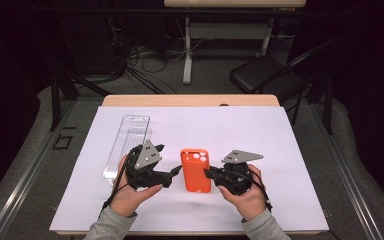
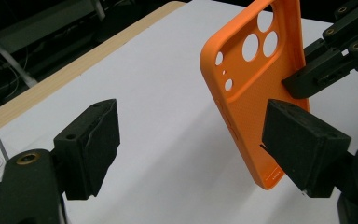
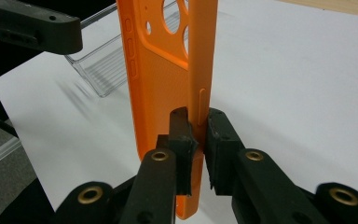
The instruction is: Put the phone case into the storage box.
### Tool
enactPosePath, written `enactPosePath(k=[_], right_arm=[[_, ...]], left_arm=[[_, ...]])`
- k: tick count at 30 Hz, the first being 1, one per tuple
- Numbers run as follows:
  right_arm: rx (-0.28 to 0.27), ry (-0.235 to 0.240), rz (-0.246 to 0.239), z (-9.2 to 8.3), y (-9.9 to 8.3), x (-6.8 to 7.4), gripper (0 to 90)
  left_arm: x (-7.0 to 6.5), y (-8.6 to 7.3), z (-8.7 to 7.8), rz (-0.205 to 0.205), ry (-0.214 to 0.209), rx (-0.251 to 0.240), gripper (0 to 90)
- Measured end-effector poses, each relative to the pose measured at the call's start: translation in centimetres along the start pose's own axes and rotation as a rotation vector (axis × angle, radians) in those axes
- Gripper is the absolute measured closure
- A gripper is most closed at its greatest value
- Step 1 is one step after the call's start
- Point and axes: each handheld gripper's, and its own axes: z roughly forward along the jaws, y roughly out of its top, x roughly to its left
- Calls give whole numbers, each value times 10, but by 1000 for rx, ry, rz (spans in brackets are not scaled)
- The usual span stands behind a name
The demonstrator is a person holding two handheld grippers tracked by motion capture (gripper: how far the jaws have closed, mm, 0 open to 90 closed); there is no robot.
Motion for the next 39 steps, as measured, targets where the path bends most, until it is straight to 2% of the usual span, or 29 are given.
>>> enactPosePath(k=[6,25,28,32,39], right_arm=[[4,-13,-18,-1,1,7,818],[26,2,-41,6,-1,17,818],[28,5,-45,6,-1,19,818],[31,10,-48,7,-2,21,818],[34,13,-52,8,-2,21,818]], left_arm=[[-1,1,-2,12,6,-5,236],[-8,3,-5,58,44,-10,418],[-8,3,-4,63,52,-4,424],[-9,2,-3,88,46,-1,484],[-10,2,-3,119,55,2,506]])
